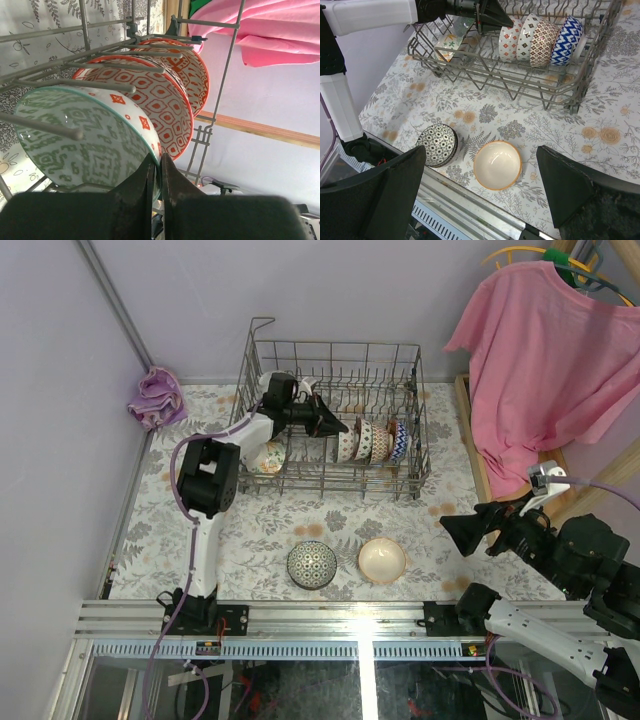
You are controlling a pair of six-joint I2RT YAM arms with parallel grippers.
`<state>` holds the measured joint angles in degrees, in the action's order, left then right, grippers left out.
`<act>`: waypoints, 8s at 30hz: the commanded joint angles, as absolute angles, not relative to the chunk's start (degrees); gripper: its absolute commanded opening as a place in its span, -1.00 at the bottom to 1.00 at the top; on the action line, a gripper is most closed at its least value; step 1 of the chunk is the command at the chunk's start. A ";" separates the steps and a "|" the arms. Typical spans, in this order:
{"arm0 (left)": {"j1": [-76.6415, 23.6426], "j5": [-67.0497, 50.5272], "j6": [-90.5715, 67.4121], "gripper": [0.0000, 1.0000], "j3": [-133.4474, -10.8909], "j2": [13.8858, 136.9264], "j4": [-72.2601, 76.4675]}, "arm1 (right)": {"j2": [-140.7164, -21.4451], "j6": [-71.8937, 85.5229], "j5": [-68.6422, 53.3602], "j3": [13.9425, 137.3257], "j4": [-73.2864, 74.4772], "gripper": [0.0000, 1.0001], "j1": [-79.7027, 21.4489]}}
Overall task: Load the bowls into the dish rack
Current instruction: Place the bowl in the dish rack, then move the dish rack to the center of the board.
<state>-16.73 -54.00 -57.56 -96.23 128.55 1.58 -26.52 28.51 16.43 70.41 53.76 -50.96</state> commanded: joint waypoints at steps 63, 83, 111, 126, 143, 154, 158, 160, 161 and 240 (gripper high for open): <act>-14.00 -69.79 -34.12 -0.74 -121.82 142.70 -25.04 | -44.03 28.93 11.17 73.34 46.38 0.99 -51.00; -13.90 -67.82 -35.57 0.24 -117.06 138.10 -22.13 | -40.98 28.80 10.57 71.36 46.56 1.00 -51.00; -17.14 -53.55 -43.02 0.99 -101.93 105.14 -8.72 | -35.43 29.81 9.57 69.43 49.18 0.99 -51.03; -26.20 -30.00 -33.98 0.99 -77.59 72.99 -28.67 | -40.70 28.03 7.07 70.52 48.69 0.99 -51.06; -40.51 -10.40 -39.73 0.99 -59.28 57.65 -38.43 | -44.82 28.36 7.47 67.65 49.03 0.99 -51.06; -40.21 8.33 -33.15 0.99 -78.39 70.90 -40.95 | -59.53 23.04 19.97 75.47 46.26 1.00 -50.90; -37.09 10.98 -32.04 1.00 -83.74 77.25 -42.90 | -68.05 20.86 22.23 82.31 47.21 0.95 -48.69; -35.02 11.22 -32.23 0.99 -82.86 78.10 -42.06 | -70.98 20.28 20.01 83.14 46.49 0.84 -45.91; -33.88 11.11 -32.31 0.97 -82.02 78.23 -41.14 | -72.15 20.16 18.44 83.01 45.90 0.77 -44.30; -42.59 7.94 -34.06 0.40 -86.36 77.61 -44.45 | -65.01 23.97 0.35 69.63 44.18 0.61 -31.12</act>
